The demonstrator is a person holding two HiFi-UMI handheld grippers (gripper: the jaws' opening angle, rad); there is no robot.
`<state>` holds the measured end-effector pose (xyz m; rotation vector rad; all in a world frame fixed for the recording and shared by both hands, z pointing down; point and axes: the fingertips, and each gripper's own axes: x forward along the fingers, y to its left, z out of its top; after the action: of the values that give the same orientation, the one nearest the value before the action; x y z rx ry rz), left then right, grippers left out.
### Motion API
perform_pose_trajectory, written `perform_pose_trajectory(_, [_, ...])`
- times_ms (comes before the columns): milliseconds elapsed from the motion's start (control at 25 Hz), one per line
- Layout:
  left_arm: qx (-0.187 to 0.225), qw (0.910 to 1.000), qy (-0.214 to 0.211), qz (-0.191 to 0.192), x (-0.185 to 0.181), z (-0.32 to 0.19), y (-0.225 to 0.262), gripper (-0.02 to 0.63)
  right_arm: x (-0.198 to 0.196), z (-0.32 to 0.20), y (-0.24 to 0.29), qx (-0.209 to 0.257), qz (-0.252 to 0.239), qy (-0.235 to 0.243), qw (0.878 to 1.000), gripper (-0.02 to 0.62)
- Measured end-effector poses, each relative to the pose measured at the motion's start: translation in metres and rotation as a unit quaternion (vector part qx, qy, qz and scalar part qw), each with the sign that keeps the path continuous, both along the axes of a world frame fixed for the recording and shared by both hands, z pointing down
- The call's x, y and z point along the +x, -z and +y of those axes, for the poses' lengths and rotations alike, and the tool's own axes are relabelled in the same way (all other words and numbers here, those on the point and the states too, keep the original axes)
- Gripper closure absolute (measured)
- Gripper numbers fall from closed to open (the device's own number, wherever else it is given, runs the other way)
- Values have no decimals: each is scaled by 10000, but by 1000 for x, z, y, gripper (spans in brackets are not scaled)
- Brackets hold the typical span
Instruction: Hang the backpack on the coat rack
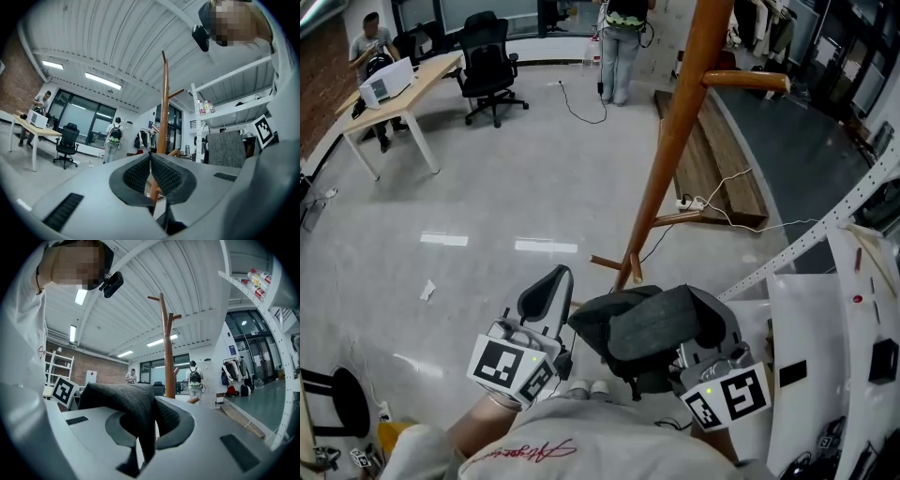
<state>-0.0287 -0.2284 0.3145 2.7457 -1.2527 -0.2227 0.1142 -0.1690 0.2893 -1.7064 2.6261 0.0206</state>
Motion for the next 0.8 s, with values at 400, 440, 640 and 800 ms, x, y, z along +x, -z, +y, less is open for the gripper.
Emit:
perform_pose_trajectory(400, [-8,10000,83,-14,2,-6,0,584,-4,-36,-18,-210,419,135,9988,560])
perform_pose_trajectory(440, [-37,9999,115,-24,0,-6,-1,584,-6,-39,-21,-250,425,148,9987,560])
perform_pose_trajectory(640, [-58,9997,235,-27,-5,-9,-2,584,-2,-55,-30,-397,352,156,9985,560])
perform_pose_trajectory(800, [-104,9996,275,-27,-8,-10,-6,584,2,-71,-37,-528,478,76,9974,560])
